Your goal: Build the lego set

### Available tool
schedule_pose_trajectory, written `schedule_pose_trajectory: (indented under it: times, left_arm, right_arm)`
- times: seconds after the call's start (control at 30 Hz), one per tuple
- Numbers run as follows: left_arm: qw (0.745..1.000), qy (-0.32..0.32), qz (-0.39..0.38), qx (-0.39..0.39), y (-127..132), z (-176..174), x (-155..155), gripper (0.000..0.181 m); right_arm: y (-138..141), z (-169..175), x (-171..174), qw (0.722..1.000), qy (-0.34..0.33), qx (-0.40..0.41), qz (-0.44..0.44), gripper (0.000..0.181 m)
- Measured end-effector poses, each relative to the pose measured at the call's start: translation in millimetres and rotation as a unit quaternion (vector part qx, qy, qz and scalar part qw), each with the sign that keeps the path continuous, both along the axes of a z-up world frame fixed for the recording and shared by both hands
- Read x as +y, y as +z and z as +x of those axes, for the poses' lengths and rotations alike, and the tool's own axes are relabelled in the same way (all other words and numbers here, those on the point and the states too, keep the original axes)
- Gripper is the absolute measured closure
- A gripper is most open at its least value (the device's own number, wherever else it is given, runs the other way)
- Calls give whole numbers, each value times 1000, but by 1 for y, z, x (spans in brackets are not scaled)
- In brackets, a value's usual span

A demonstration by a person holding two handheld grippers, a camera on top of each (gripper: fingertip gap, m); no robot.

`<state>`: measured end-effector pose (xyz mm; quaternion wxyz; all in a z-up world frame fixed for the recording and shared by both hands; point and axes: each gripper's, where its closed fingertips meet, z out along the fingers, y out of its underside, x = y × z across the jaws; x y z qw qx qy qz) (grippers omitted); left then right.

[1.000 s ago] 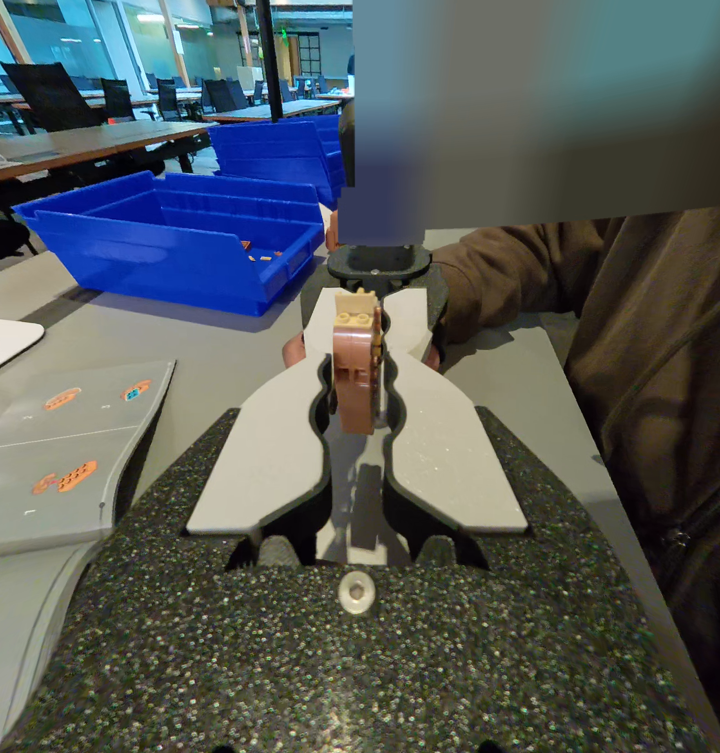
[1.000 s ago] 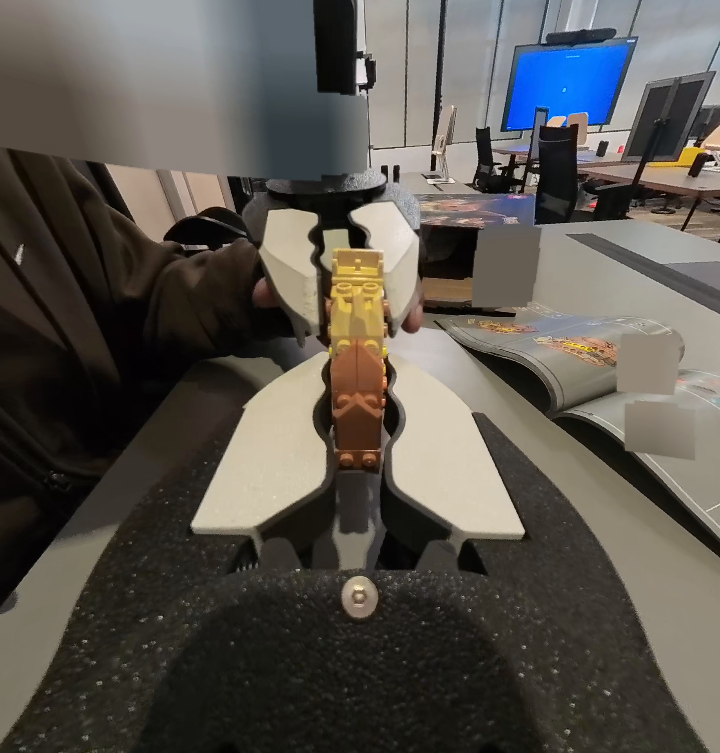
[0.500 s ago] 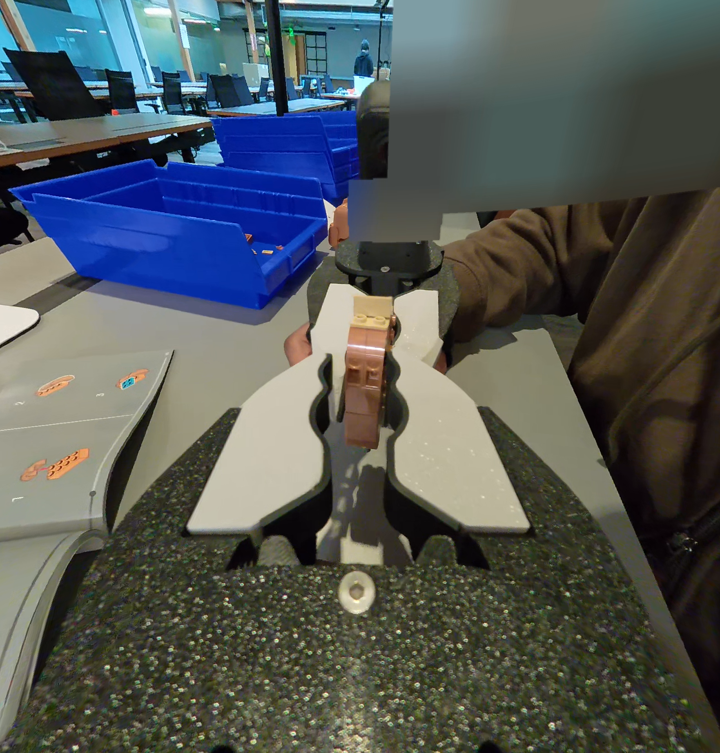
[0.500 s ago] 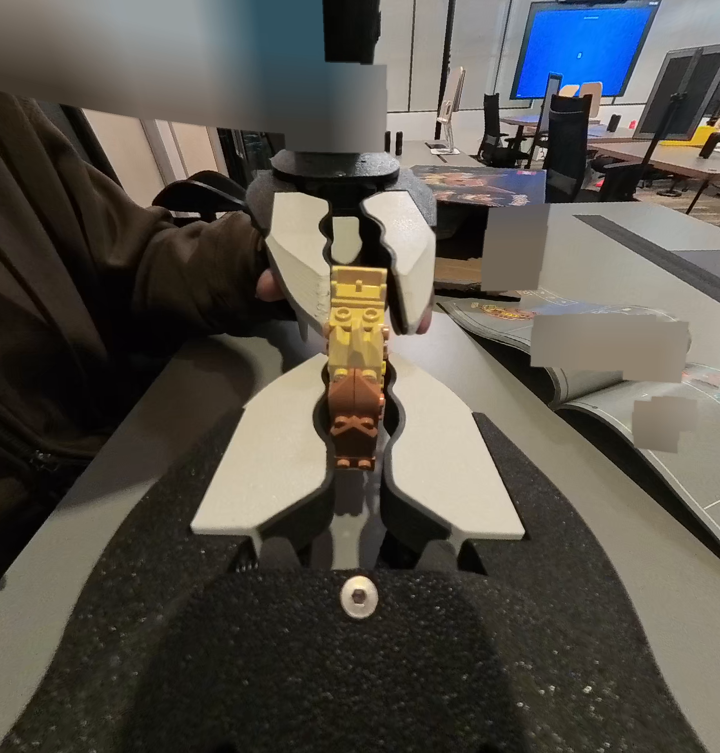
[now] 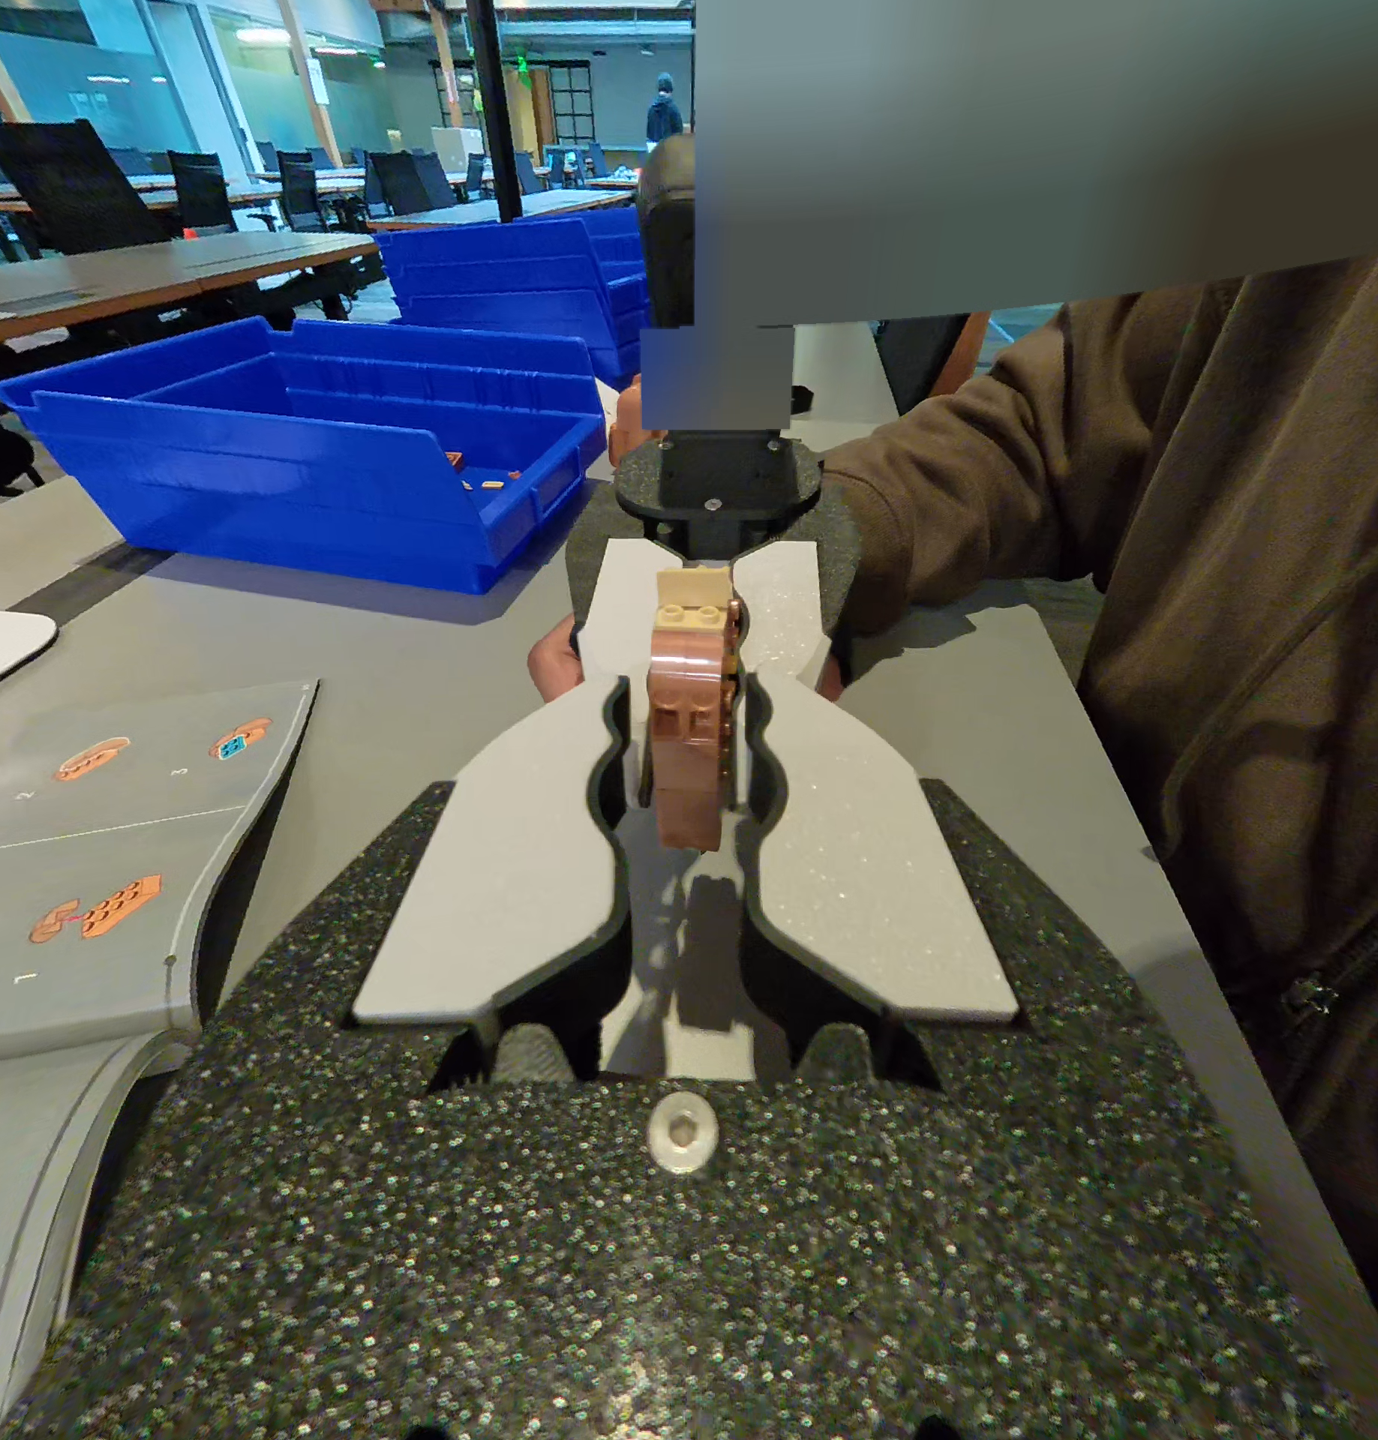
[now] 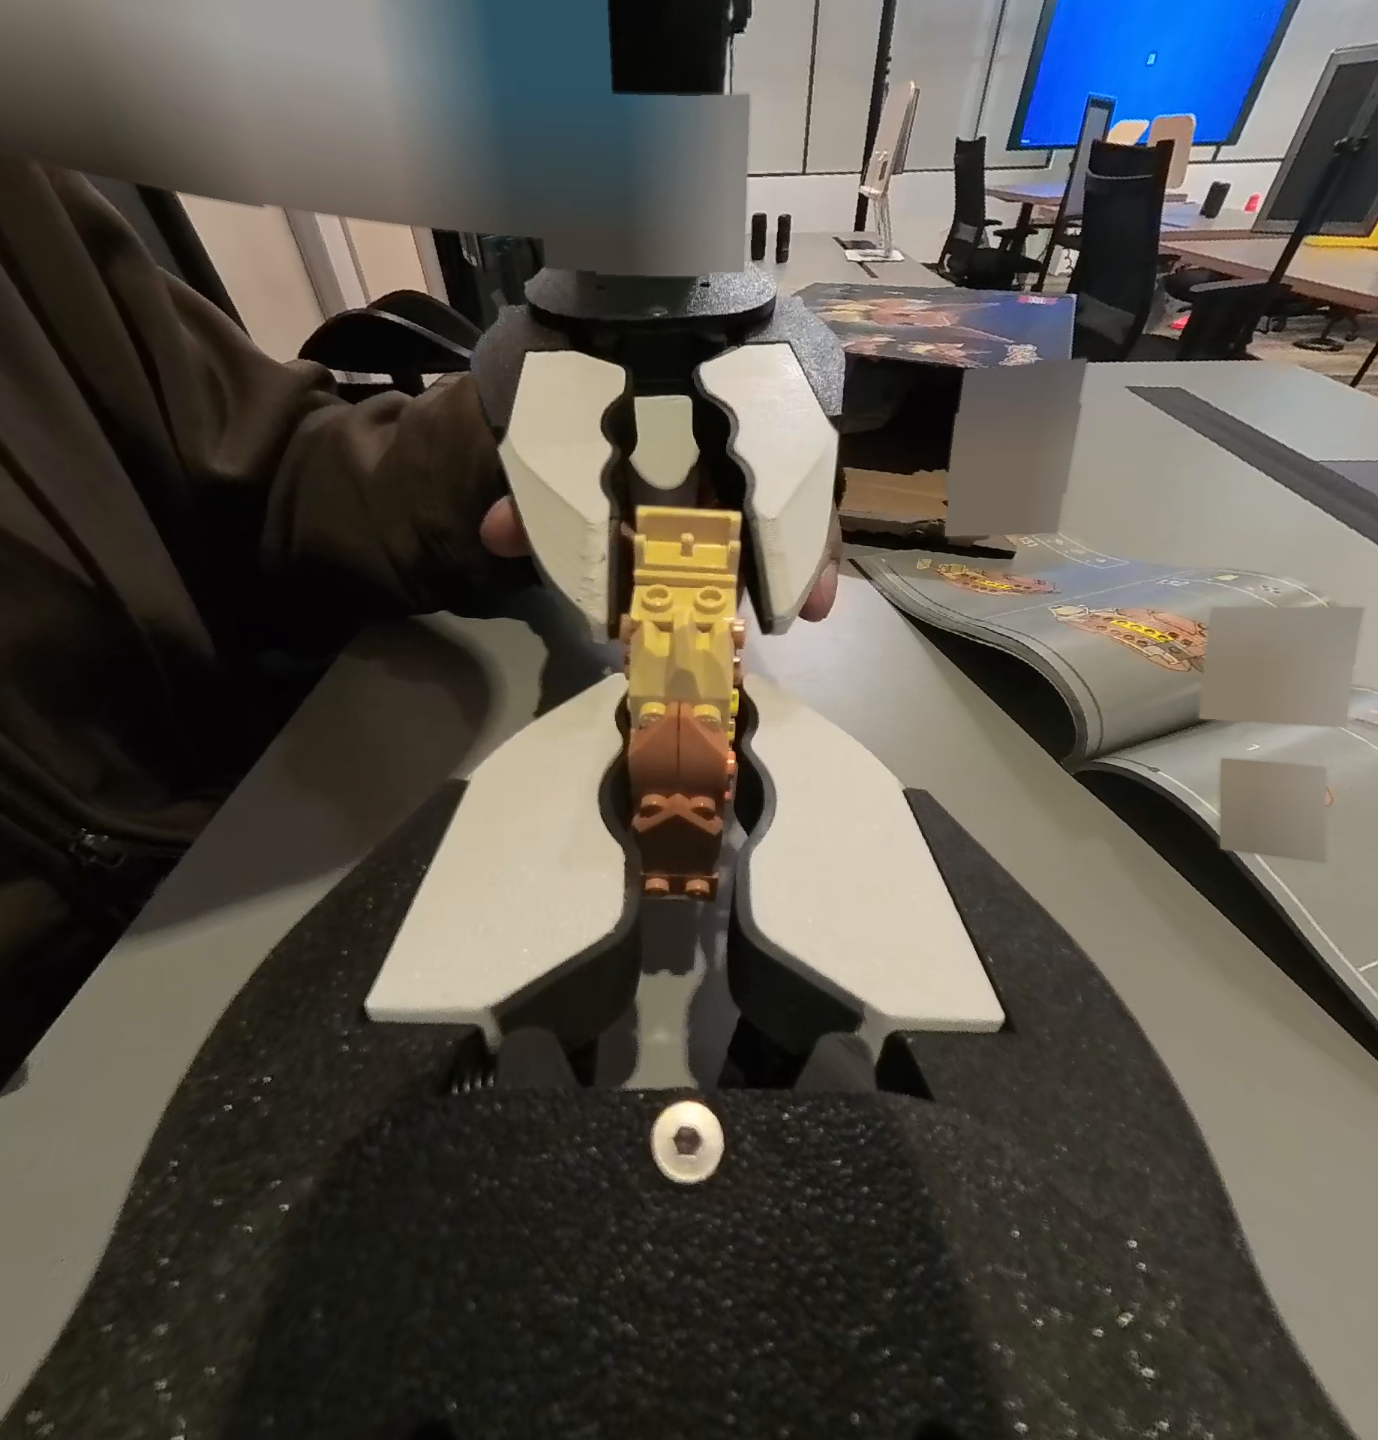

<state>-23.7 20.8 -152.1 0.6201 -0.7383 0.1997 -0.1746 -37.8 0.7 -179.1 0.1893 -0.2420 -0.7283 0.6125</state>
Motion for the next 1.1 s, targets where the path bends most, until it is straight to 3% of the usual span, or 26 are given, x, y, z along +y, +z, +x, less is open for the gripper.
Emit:
schedule_pose_trajectory:
  times: [0.37,0.57,0.73,1.03,1.1]
  left_arm:
    - [1000,-5,-4,-12,-1,2,2,163]
    - [999,13,33,29,6,-7,-1,144]
    - [996,15,82,28,25,-10,-5,143]
    - [997,9,76,-6,35,-16,-2,181]
    - [998,2,62,-21,34,-15,-2,181]
  right_arm:
    - [-2,2,-2,1000,12,-24,-9,160]
    - [7,4,-2,991,35,-96,-85,160]
    - [-4,2,1,979,32,-173,-105,160]
    - [-17,2,0,987,15,-158,-36,160]
    - [-19,1,-1,988,11,-152,-20,160]
